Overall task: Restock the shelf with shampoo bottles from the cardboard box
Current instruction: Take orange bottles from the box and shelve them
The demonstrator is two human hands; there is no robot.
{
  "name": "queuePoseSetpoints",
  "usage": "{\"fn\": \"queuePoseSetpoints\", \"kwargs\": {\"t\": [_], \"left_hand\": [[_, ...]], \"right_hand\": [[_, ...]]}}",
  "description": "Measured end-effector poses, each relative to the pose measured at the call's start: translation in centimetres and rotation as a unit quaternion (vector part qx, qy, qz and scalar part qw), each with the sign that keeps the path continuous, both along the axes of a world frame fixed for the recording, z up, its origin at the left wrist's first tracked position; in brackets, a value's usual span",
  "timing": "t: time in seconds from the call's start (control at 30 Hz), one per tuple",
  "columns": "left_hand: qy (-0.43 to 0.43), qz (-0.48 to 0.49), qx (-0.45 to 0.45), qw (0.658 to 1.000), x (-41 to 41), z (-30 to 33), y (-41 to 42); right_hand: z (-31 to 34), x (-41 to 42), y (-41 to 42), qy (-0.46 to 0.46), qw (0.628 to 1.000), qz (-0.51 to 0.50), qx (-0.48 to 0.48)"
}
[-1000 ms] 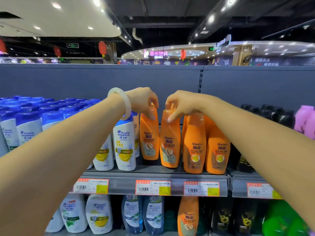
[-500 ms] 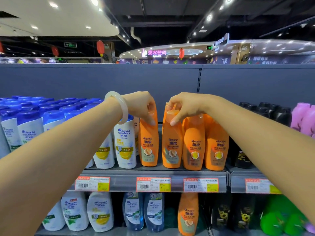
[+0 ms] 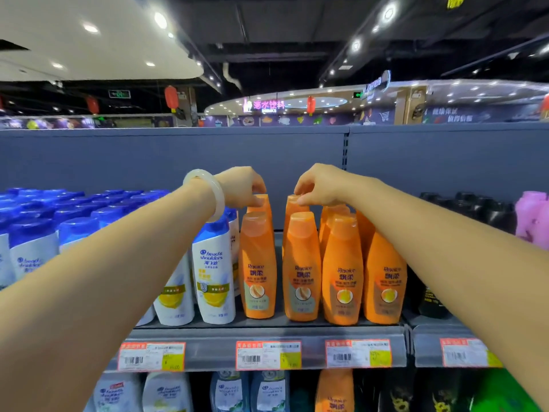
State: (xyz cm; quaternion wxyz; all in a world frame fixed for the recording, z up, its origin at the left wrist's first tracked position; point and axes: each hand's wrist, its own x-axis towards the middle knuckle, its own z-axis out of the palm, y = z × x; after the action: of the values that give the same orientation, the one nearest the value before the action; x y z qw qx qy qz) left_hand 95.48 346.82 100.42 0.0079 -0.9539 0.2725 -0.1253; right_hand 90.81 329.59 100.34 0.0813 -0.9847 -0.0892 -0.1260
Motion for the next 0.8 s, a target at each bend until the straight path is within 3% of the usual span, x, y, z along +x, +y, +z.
{"fn": "queuePoseSetpoints", "kwargs": {"t": [0.33,0.8], "left_hand": [[0.027,0.062,0.053,0.996,2.7,-0.5,-1.8],[0.050,-0.012,-0.043,0.998,2.1,-0.7,0.0]], "right_hand": [[-0.5,2.5,1.1,0.018,0.999,-0.036,-0.023],[-0.9,2.8,-0.1,0.004,0.999,-0.013,0.044]]}}
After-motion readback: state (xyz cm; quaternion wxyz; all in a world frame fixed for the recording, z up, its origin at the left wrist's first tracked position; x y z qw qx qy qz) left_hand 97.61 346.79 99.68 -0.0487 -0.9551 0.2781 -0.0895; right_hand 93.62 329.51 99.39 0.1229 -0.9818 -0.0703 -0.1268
